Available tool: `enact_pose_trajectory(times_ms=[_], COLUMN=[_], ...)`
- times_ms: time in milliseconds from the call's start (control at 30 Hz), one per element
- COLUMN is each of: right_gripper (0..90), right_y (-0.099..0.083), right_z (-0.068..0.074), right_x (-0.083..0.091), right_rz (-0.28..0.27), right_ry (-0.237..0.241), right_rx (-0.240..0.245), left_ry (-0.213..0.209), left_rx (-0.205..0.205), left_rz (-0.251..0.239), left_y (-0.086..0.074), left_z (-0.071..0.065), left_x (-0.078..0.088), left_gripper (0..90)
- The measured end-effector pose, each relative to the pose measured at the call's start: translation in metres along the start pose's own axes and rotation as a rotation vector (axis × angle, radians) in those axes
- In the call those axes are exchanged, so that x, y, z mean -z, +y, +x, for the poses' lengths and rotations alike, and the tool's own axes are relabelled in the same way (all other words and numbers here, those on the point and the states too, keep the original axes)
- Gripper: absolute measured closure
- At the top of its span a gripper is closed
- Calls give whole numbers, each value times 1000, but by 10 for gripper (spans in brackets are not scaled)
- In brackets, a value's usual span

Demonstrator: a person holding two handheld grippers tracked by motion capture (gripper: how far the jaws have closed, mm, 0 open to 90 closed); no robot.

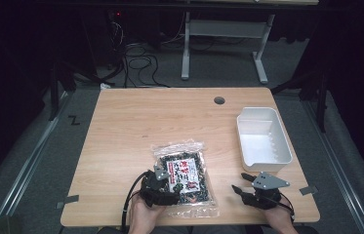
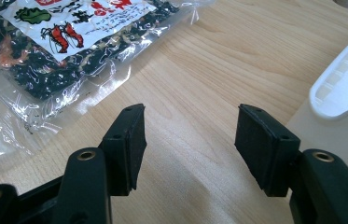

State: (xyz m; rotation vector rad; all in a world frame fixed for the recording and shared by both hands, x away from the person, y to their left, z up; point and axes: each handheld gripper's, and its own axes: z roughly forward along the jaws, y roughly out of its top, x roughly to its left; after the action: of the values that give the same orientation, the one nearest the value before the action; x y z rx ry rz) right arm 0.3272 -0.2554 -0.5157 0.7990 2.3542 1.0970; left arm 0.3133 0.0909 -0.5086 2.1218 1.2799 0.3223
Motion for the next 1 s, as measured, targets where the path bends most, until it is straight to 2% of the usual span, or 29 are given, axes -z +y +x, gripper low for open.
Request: enact_pose_trajectory(times_ms=[133,367,467,700,867,1000], right_gripper=[434,434,434,433,431,422], right_y=[0,-1,-1,-1,-1,4], right_z=[0,-1,0,0,1,2], right_x=[0,1,0,0,-1,0], right_rz=[-1,5,6,7,6,-7], right_ry=[2,0,2,1,5,14], right_rx=[3,-10,-10,-13,-7,-17], left_ry=[10,58,53,74,108,111], left_rx=[0,-22,-12,1,14,33], left_rz=[21,81,81,91,96,95], left_y=[-1,-2,-3,-2,1,4], left_z=[1,3,6,16,29,36], left_x=[-2,-9,-9,-9,-10,-13], left_gripper=[204,213,223,242,258,265])
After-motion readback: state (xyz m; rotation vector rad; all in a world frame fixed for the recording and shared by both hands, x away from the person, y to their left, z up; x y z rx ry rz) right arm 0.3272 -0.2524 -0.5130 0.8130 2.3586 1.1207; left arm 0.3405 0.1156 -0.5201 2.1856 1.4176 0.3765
